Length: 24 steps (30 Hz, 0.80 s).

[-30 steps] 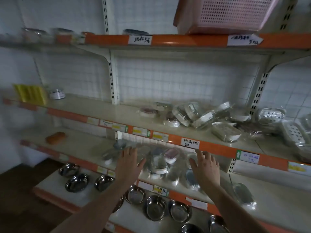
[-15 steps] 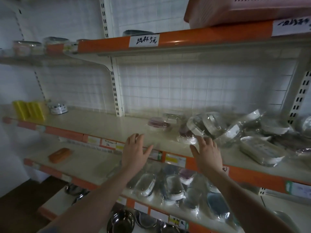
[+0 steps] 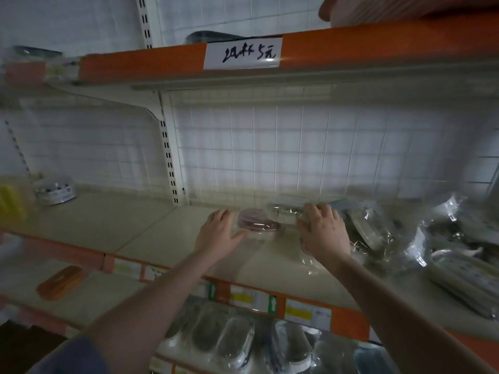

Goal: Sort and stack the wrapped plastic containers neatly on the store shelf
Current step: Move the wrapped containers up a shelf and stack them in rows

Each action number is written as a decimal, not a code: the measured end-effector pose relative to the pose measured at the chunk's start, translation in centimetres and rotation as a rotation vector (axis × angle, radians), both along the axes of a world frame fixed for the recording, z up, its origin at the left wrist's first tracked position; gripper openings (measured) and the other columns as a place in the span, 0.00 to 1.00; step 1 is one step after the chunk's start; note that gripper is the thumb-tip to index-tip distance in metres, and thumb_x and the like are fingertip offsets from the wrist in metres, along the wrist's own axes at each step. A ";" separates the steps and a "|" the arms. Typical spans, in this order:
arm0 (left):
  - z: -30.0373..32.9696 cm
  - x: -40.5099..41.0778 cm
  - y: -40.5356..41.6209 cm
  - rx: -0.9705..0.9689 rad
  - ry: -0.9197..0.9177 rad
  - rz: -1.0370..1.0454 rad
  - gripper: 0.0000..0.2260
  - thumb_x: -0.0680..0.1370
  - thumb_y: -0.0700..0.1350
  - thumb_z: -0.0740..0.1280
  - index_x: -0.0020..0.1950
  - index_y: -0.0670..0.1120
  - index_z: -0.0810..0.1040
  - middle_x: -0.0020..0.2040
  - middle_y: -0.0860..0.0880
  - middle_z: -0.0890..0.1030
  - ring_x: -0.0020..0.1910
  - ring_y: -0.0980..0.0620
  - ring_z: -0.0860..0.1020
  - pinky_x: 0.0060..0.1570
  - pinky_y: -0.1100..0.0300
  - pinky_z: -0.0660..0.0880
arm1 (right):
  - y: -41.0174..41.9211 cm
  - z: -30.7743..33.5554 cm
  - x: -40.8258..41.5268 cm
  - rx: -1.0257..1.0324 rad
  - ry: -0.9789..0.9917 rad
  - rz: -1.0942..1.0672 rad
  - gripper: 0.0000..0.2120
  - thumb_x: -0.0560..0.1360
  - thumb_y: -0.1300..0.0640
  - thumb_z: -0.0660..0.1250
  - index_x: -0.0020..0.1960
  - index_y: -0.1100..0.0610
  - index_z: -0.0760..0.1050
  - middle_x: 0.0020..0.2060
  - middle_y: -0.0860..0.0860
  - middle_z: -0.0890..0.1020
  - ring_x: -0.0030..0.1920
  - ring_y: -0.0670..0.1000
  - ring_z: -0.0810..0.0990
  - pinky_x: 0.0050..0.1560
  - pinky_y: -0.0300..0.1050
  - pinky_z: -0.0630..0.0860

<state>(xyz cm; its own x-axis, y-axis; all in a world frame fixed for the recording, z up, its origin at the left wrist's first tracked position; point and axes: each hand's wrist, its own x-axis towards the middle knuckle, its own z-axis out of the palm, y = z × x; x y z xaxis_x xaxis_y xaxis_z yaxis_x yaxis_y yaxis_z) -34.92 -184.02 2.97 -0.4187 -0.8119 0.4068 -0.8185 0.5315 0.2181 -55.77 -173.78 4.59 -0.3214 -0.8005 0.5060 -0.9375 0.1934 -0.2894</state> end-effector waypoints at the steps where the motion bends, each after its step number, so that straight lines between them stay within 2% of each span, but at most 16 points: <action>1: 0.0 -0.3 -1.3 0.015 -0.008 -0.038 0.31 0.75 0.64 0.58 0.71 0.44 0.66 0.69 0.47 0.68 0.70 0.47 0.64 0.64 0.55 0.63 | -0.7 0.1 -0.1 0.011 0.003 -0.026 0.16 0.77 0.52 0.60 0.63 0.57 0.71 0.57 0.58 0.74 0.58 0.60 0.71 0.60 0.50 0.65; 4: 0.1 -1.0 -5.0 0.040 -0.039 -0.152 0.27 0.78 0.59 0.62 0.71 0.44 0.67 0.70 0.47 0.68 0.70 0.48 0.64 0.65 0.57 0.62 | -2.4 -0.2 -0.5 0.009 -0.010 -0.107 0.18 0.78 0.50 0.59 0.65 0.56 0.70 0.58 0.57 0.74 0.60 0.59 0.70 0.61 0.49 0.64; 7: 0.0 -1.6 -8.5 0.073 -0.055 -0.237 0.27 0.77 0.59 0.64 0.70 0.44 0.68 0.70 0.47 0.68 0.70 0.49 0.64 0.66 0.57 0.62 | -3.5 -0.7 -0.6 -0.009 -0.033 -0.158 0.18 0.78 0.51 0.60 0.65 0.56 0.71 0.58 0.58 0.75 0.59 0.59 0.71 0.60 0.50 0.64; 14: -1.3 -3.4 -13.7 0.211 -0.215 -0.386 0.36 0.76 0.64 0.60 0.77 0.46 0.56 0.78 0.47 0.54 0.77 0.50 0.52 0.73 0.55 0.53 | -4.9 -1.6 -1.0 -0.002 0.053 -0.264 0.19 0.76 0.50 0.63 0.66 0.55 0.72 0.55 0.58 0.76 0.58 0.60 0.73 0.59 0.52 0.68; 16: -1.7 -3.6 -14.2 0.239 -0.255 -0.429 0.35 0.77 0.63 0.60 0.78 0.48 0.54 0.78 0.48 0.52 0.77 0.51 0.51 0.73 0.56 0.52 | -5.0 -1.7 -1.2 -0.005 0.081 -0.289 0.21 0.75 0.46 0.58 0.63 0.55 0.74 0.51 0.58 0.78 0.55 0.61 0.75 0.56 0.53 0.71; 18: -2.2 -3.6 -14.5 0.256 -0.245 -0.460 0.35 0.77 0.63 0.60 0.78 0.49 0.54 0.78 0.49 0.54 0.76 0.50 0.53 0.72 0.57 0.53 | -5.1 -1.9 -1.2 0.010 0.103 -0.304 0.24 0.73 0.44 0.54 0.61 0.56 0.76 0.50 0.58 0.78 0.53 0.61 0.77 0.55 0.53 0.72; 21: -2.4 -3.3 -14.6 0.223 -0.230 -0.465 0.37 0.75 0.68 0.57 0.77 0.48 0.57 0.76 0.49 0.60 0.73 0.48 0.61 0.69 0.57 0.60 | -5.4 -2.1 -1.2 0.029 0.140 -0.332 0.20 0.75 0.47 0.59 0.60 0.57 0.76 0.51 0.58 0.79 0.54 0.60 0.77 0.56 0.53 0.72; 24: -2.5 -2.6 -14.4 0.173 -0.230 -0.433 0.41 0.69 0.74 0.53 0.72 0.47 0.64 0.69 0.47 0.69 0.66 0.47 0.68 0.62 0.55 0.66 | -6.0 -2.1 -0.9 0.043 0.152 -0.362 0.17 0.75 0.50 0.65 0.61 0.58 0.76 0.53 0.58 0.79 0.57 0.60 0.76 0.59 0.53 0.69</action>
<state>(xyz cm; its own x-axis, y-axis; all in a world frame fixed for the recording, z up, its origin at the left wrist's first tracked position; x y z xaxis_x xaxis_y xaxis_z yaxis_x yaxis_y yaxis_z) -37.50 -198.37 0.45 -0.7939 -0.5916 0.1402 -0.5686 0.8041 0.1732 -56.68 -179.74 2.51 -0.5104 -0.6710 0.5378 -0.8381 0.5282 -0.1364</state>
